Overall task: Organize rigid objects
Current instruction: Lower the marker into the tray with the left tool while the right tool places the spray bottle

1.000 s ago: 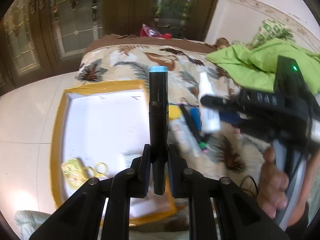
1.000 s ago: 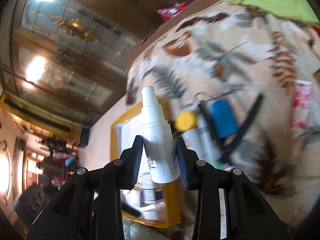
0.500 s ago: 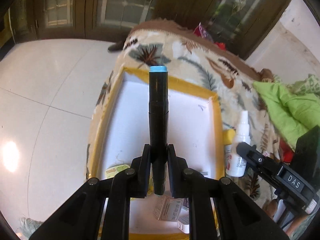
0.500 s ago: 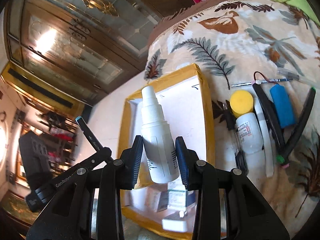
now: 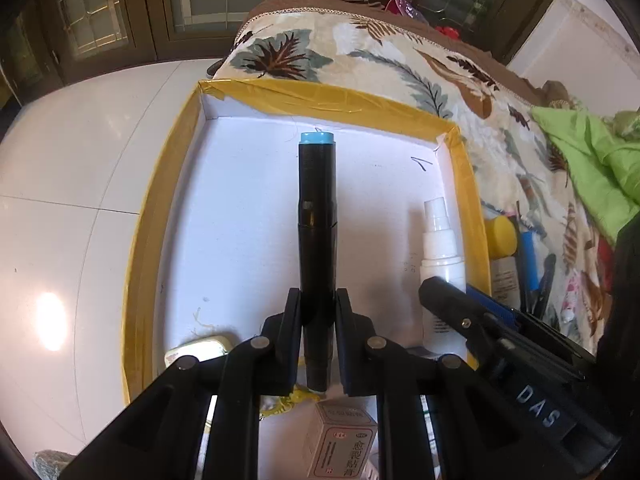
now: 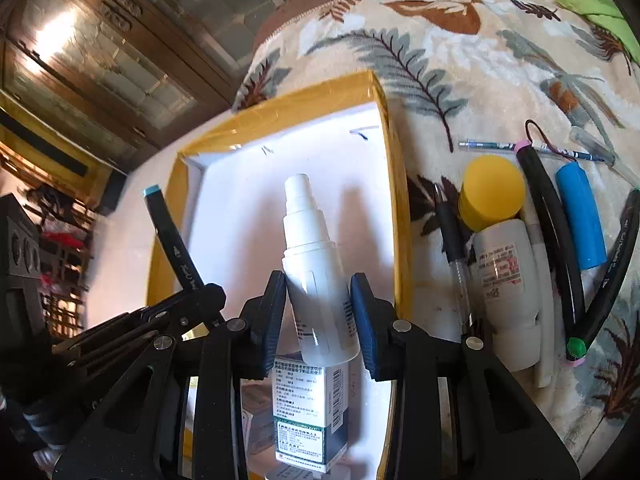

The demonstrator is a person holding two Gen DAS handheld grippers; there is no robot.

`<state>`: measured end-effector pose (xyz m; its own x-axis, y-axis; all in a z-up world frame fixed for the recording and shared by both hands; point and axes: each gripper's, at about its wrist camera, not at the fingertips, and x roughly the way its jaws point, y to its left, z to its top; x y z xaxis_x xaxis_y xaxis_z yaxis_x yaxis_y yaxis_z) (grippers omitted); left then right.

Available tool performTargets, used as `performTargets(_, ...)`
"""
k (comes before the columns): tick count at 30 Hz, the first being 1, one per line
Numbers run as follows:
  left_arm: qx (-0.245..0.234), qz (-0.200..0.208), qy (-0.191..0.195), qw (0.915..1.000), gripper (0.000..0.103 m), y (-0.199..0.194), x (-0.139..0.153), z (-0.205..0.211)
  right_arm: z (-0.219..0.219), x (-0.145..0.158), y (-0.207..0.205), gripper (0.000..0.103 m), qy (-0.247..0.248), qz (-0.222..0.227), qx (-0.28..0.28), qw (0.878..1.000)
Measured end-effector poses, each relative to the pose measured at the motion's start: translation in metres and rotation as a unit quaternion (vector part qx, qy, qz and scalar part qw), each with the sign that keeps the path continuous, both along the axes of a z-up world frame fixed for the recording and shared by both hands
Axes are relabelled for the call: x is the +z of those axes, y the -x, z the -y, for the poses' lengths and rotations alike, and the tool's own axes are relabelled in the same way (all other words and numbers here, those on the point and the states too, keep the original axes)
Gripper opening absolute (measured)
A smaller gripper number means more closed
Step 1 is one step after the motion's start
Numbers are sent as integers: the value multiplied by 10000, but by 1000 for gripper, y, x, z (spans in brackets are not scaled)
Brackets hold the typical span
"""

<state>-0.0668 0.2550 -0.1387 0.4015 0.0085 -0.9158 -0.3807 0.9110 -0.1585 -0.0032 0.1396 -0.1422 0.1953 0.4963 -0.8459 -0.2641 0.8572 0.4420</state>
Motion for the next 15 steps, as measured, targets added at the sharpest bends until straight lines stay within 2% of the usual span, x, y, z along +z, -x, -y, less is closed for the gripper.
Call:
performTargets(5, 82, -37, -24, 10000, 14, -2, -7, 1, -10, -6, 3, 33, 378, 67, 117, 9992)
performTargets(10, 156, -184, -115, 9996, 14, -4, -18, 3, -10, -8, 4, 33, 437, -4, 96, 9990)
performTargets(15, 281, -135, -168, 9994, 14, -3, -18, 0, -11, -8, 3, 33, 448, -50, 124, 9989)
